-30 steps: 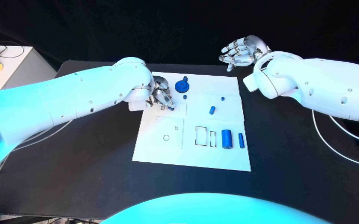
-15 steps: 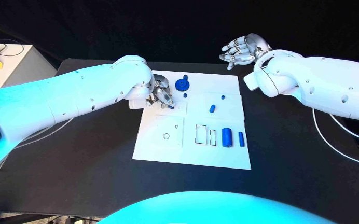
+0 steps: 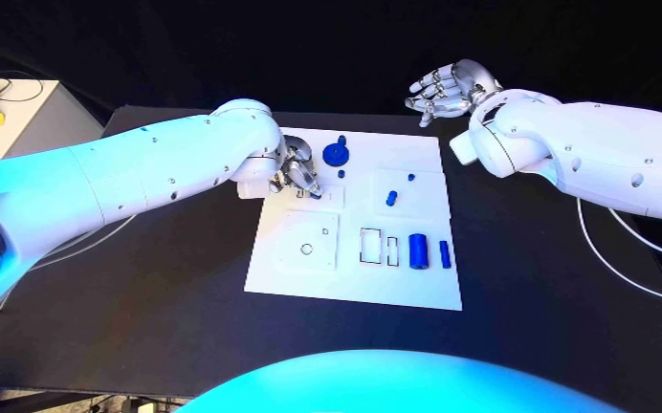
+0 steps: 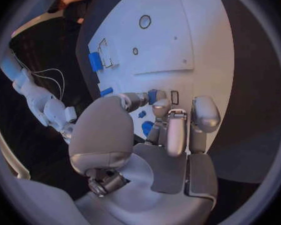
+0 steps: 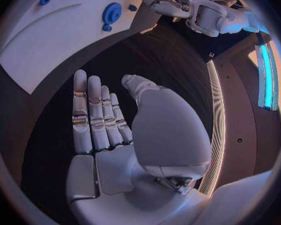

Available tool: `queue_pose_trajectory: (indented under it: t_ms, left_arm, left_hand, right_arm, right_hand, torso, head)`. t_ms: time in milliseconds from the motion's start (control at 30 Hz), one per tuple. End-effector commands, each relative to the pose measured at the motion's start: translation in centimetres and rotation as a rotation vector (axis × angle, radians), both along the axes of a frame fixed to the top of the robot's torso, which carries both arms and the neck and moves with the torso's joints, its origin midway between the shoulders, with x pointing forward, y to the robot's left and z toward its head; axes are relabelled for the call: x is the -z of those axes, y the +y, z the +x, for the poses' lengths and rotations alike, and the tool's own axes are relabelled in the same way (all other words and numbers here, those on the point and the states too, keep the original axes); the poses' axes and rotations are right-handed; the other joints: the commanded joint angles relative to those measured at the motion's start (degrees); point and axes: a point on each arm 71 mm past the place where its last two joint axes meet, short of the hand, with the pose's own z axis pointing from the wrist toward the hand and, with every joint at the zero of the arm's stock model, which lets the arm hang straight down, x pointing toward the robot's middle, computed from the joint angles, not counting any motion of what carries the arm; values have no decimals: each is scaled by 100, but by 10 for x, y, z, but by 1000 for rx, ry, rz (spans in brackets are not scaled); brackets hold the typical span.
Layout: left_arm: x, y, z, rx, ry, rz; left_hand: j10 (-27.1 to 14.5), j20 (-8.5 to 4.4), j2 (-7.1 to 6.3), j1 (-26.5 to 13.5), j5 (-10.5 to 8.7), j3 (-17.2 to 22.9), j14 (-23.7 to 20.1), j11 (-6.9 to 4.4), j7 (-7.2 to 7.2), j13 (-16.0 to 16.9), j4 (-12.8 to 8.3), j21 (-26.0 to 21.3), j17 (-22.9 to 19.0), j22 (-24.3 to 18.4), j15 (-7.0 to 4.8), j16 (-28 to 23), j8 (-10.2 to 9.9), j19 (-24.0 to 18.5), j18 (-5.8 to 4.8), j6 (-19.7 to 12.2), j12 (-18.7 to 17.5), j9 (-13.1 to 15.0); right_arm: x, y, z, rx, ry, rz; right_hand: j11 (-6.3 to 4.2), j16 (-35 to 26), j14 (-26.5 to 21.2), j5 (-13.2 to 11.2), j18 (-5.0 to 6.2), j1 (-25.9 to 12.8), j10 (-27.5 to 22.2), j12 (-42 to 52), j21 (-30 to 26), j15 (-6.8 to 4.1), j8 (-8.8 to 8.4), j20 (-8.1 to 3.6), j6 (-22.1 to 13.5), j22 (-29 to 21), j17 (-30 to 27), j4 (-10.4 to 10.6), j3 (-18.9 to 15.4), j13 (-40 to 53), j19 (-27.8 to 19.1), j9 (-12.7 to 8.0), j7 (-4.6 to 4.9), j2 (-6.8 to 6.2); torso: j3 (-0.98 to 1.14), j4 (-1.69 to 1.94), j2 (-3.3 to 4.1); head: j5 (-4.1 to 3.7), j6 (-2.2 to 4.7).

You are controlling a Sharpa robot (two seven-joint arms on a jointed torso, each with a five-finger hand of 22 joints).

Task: Assemble the parts on the task board

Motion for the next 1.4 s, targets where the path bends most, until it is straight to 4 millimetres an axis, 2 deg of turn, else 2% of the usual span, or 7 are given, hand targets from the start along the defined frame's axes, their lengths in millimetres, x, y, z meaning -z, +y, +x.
queue_pose_trajectory:
  t_ms: [33, 400, 533, 633, 1033, 1267, 1400]
  left_arm:
    - [2, -2, -2, 24, 24, 11]
    - [3, -8, -1, 25, 21, 13]
    - [4, -9, 1, 18, 16, 14]
    - [4, -10, 2, 13, 12, 15]
    - [5, -12, 2, 15, 16, 21]
    - [5, -12, 2, 11, 11, 19]
    - [5, -11, 2, 8, 9, 18]
  left_hand:
    - [25, -3, 12, 70, 26, 1073, 272, -4, -42, 3, -1107, 29, 760, 5, -41, 24, 17, 57, -109, 63, -12, 842]
    - [65, 4, 22, 59, 61, 1066, 285, -3, -42, 48, -1096, 38, 790, 20, -41, 35, 5, 63, -112, 87, 9, 845]
    - [166, 7, 39, -43, 312, 1019, 323, -19, -65, 129, -1068, 75, 869, 84, -49, 64, -24, 97, -120, 159, 54, 873]
    - [177, 4, 59, -84, 366, 1005, 331, -26, -73, 124, -1054, 79, 883, 88, -55, 69, -32, 100, -120, 179, 52, 884]
    - [239, -7, 112, -210, 362, 898, 357, -47, -103, 144, -998, 96, 939, 129, -70, 89, -52, 123, -128, 221, 68, 915]
    - [301, -33, 46, -389, 287, 510, 360, -88, -163, 209, -895, 83, 945, 121, -101, 88, -116, 120, -127, 246, 97, 951]
    - [285, -61, -17, -571, 249, -8, 354, -115, -203, 232, -647, 68, 935, 115, -126, 80, -211, 125, -129, 347, 107, 941]
  right_arm:
    - [0, 2, 0, -16, 2, -4]
    - [0, 3, -1, -22, 4, -3]
    - [0, 5, -2, -27, 7, -2]
    - [0, 5, -3, -30, 9, -2]
    - [1, 6, -4, -36, 15, -2]
    - [1, 6, -4, -39, 17, -2]
    - [1, 5, -4, -39, 18, -2]
  right_hand:
    - [15, -38, -33, -21, 57, -47, 22, -15, -19, 10, 21, 10, -1, -5, -5, 37, 12, -5, -34, -5, 173, 8]
    - [17, -50, -35, -24, 57, -47, 20, -12, -34, 12, 20, 14, -5, -27, -19, 37, 11, -14, -32, -8, 175, 9]
    - [17, -51, -36, -24, 57, -47, 19, -12, -35, 12, 20, 14, -6, -29, -21, 37, 11, -15, -32, -8, 175, 9]
    - [17, -51, -36, -24, 57, -47, 19, -12, -35, 12, 20, 14, -6, -29, -21, 37, 11, -15, -32, -8, 175, 9]
    - [20, -58, -39, -21, 57, -42, 13, -12, -45, 14, 17, 16, -14, -43, -29, 33, 10, -21, -32, -11, 178, 5]
    - [24, -66, -45, -20, 57, -41, 6, -13, -55, 18, 12, 19, -25, -58, -38, 31, 8, -28, -32, -14, 183, 2]
    - [24, -66, -45, -20, 57, -41, 6, -13, -55, 18, 12, 19, -25, -58, -38, 31, 8, -28, -32, -14, 183, 2]
  torso:
    - [-1, 5, 0]
    - [0, -3, 4]
    - [-1, -5, 4]
    - [-2, -6, 0]
    - [-3, 3, -9]
    - [-4, 3, -10]
    - [-4, 4, -13]
  head:
    - [-3, -6]
    - [-10, -14]
    - [-15, -16]
    - [-21, -15]
    - [-42, -29]
    - [-53, -20]
    - [-58, -18]
